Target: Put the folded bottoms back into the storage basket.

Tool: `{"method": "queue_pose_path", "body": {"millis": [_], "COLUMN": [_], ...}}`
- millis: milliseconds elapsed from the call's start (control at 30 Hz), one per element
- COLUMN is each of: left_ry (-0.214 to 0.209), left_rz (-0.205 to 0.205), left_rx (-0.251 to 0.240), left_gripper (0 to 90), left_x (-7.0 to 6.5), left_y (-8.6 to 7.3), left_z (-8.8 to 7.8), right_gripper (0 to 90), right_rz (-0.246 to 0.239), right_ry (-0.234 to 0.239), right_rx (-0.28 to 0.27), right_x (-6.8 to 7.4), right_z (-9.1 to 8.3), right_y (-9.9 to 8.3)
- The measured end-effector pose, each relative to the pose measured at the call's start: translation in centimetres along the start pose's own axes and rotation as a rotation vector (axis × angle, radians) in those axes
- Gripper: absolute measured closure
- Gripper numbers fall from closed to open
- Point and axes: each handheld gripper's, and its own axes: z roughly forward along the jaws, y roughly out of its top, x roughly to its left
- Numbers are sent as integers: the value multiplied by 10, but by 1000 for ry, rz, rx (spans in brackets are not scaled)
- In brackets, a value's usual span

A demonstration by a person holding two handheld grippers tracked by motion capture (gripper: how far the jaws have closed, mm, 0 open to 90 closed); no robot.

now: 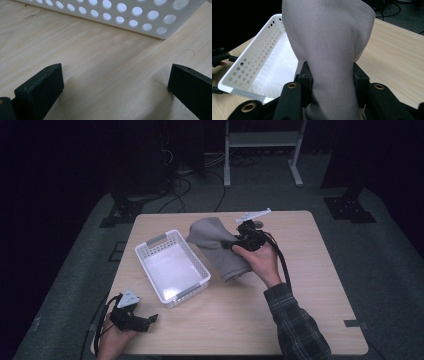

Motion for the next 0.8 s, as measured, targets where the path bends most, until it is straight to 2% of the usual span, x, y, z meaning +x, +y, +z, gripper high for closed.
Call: {"method": "queue_pose_path", "body": {"millis": [367,800], "left_ry": [0,-1], "left_rz": [0,0], "left_rx": [0,2], "left_gripper": [0,0], "left_x": [0,0], "left_y": [0,0], "left_z": [0,0], "right_gripper": [613,612], "right_rz": [-21,-46], "right_ry": [24,49], "right_rx": [-3,5], "right_x": [16,41], "right_z": [12,32], "right_y": [20,42]}}
